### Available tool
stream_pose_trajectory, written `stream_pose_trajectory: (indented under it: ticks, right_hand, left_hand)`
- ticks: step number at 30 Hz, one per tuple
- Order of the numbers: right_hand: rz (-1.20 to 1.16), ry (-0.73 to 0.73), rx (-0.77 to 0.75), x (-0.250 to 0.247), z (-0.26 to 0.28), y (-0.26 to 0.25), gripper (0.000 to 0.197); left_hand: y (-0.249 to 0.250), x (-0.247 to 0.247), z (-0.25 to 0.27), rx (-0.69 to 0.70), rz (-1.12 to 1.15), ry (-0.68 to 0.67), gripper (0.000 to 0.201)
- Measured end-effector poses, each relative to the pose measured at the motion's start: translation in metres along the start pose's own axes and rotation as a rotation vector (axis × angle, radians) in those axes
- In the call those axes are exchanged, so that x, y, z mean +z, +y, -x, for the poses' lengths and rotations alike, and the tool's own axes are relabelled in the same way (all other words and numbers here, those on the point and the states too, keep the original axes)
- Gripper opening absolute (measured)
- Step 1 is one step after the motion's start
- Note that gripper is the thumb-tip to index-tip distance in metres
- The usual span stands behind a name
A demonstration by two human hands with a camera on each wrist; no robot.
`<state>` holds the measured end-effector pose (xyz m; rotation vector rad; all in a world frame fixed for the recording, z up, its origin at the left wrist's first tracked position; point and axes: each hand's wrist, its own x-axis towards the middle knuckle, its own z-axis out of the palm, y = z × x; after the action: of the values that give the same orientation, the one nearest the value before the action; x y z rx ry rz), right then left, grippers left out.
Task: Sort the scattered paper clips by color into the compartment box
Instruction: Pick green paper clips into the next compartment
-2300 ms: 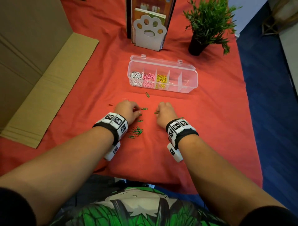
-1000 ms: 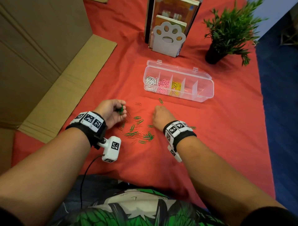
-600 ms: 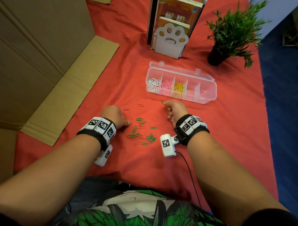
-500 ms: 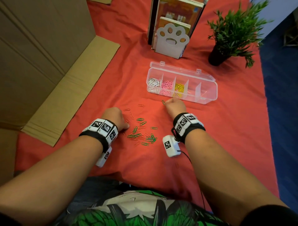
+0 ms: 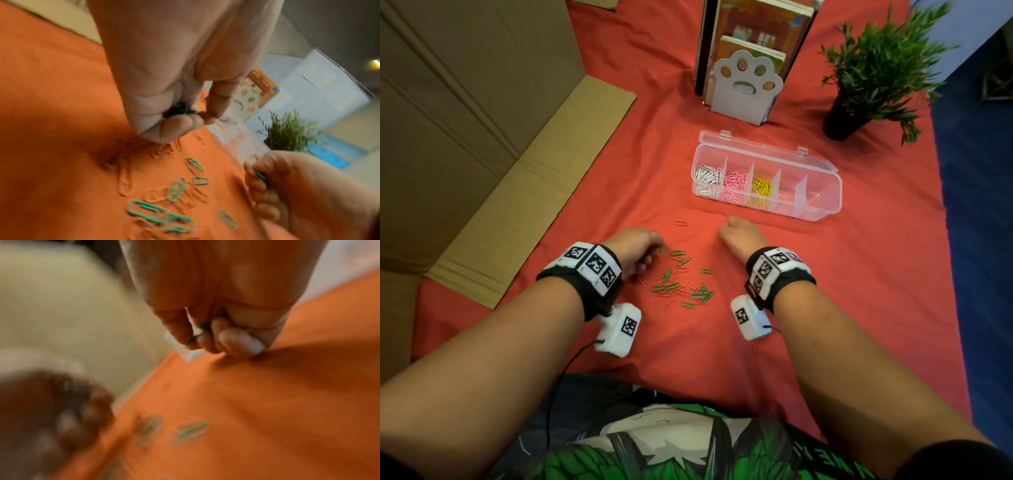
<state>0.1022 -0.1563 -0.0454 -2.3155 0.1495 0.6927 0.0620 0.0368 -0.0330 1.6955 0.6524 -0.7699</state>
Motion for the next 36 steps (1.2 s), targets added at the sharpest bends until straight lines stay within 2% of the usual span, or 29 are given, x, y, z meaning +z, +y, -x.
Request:
stream_pose_trajectory:
  ticks: [2,4,6,8,10,13,14,16,19,22,26,28,29,31,33,34,36]
  right_hand:
    - [-0.579,-0.099,0.131,-0.005,0.013,0.002,0.015]
    - [-0.97,-0.171,0.157,-0.008,0.024,0.009,0.019]
    - [-1.145,-0.206,0.16,-0.009,0.032,0.017,0.025]
    - [-1.166,-0.174,0.172,-0.007,0.036,0.022,0.024]
    - [-0.927,-0.126,0.169,-0.001,0.039,0.025,0.023]
    - [-0.22,-0.082,0.064,0.012,0.042,0.024,0.018]
    - [0.005,-0.056,0.002,0.016,0.043,0.024,0.014]
    - [0.32,0.009,-0.104,0.024,0.046,0.021,0.016]
    - [0.514,0.046,-0.247,0.036,0.05,0.02,0.027]
    - [0.614,0.077,-0.315,0.045,0.053,0.019,0.027]
    - [0.571,0.031,-0.221,0.043,0.051,0.021,0.026]
    - [0.418,-0.045,-0.125,0.034,0.047,0.022,0.02]
    - [0.268,-0.079,-0.082,0.03,0.048,0.022,0.016]
    - [-0.231,-0.127,0.035,0.021,0.052,0.023,0.021]
    - [-0.824,-0.136,0.179,0.012,0.062,0.027,0.025]
    - [-1.051,-0.156,0.199,0.007,0.067,0.029,0.023]
    - [-1.294,-0.178,0.16,0.002,0.075,0.033,0.018]
  left_hand:
    - [0.004,0.001,0.003,-0.096,0.263,-0.119,0.025]
    - [0.006,0.002,0.006,-0.141,0.448,-0.2,0.026]
    - [0.009,0.005,0.008,-0.144,0.534,-0.214,0.026]
    - [0.011,0.013,0.01,-0.13,0.505,-0.182,0.027]
    - [0.011,0.021,0.005,-0.034,0.297,-0.068,0.024]
    - [0.004,0.026,-0.004,0.235,-0.292,0.193,0.016]
    - [0.004,0.026,-0.004,0.308,-0.472,0.247,0.012]
    - [0.002,0.026,-0.004,0.417,-0.771,0.31,0.018]
    - [-0.003,0.025,-0.008,0.488,-0.907,0.341,0.026]
    - [-0.006,0.027,-0.01,0.519,-0.961,0.319,0.023]
    - [-0.005,0.032,-0.008,0.516,-1.025,0.297,0.017]
    - [-0.003,0.032,-0.008,0.464,-0.922,0.288,0.016]
    - [-0.001,0.033,-0.005,0.409,-0.817,0.262,0.015]
    - [0.003,0.033,0.001,0.259,-0.463,0.105,0.016]
    - [0.005,0.034,0.008,0.118,0.022,-0.073,0.012]
    - [0.006,0.033,0.012,0.061,0.228,-0.153,0.009]
    - [0.006,0.031,0.02,0.028,0.418,-0.278,0.012]
